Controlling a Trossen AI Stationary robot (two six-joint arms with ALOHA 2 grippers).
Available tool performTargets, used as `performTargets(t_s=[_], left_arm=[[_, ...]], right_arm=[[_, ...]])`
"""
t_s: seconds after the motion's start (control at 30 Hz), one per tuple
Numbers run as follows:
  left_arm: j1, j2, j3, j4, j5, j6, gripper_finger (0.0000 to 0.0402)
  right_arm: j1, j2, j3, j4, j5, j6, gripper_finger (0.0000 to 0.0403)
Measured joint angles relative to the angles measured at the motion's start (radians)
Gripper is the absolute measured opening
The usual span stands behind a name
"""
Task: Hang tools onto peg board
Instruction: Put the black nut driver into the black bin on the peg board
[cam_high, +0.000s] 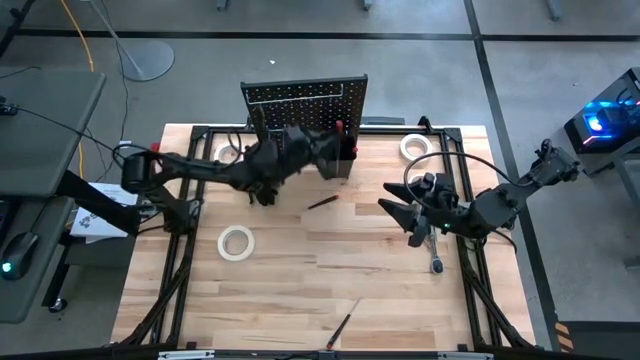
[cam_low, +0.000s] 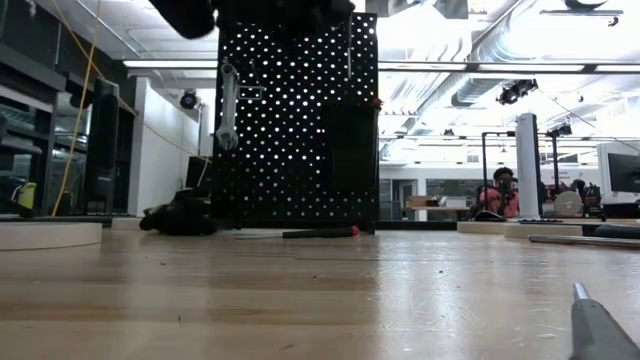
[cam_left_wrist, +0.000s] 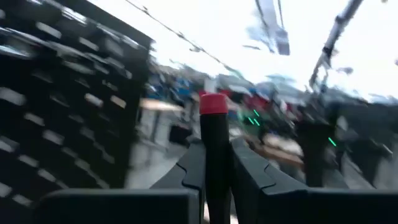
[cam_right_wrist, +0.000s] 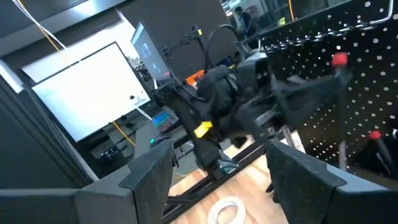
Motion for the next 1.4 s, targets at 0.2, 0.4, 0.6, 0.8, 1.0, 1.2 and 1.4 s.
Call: performTargets(t_s=[0.2, 0.4, 0.6, 0.8, 1.0, 1.2, 1.4], left_arm=[[0.071, 0.072, 0.056, 0.033, -0.056, 0.084, 0.0034], [0.085, 0.124, 0.143, 0.045, -0.052, 0.208, 0.0049], [0.081, 0.155, 0.148, 0.036, -0.052, 0.309, 0.0154], [0.062, 0.147, 0.148, 0.026, -0.051, 0.281, 0.0216], [-0.020, 0.031, 0.149, -0.357, 0.079, 0.176, 0.0226], [-0.140, -0.032, 0.135, -0.886, 0.204, 0.070, 0.0227], [-0.179, 0.101, 0.078, -0.998, 0.174, -0.076, 0.0227]], right_arm=[[0.000, 0.000, 0.000, 0.001, 0.019, -0.018, 0.0245], [0.000, 0.000, 0.000, 0.000, 0.027, -0.022, 0.0245], [0.000, 0.000, 0.000, -0.001, 0.026, -0.026, 0.0245], [0.000, 0.000, 0.000, -0.001, 0.026, -0.026, 0.0245], [0.000, 0.000, 0.000, -0.001, 0.023, -0.021, 0.0245], [0.000, 0.000, 0.000, -0.011, 0.021, -0.022, 0.0245], [-0.003, 0.001, 0.000, -0.015, 0.041, -0.027, 0.0245]])
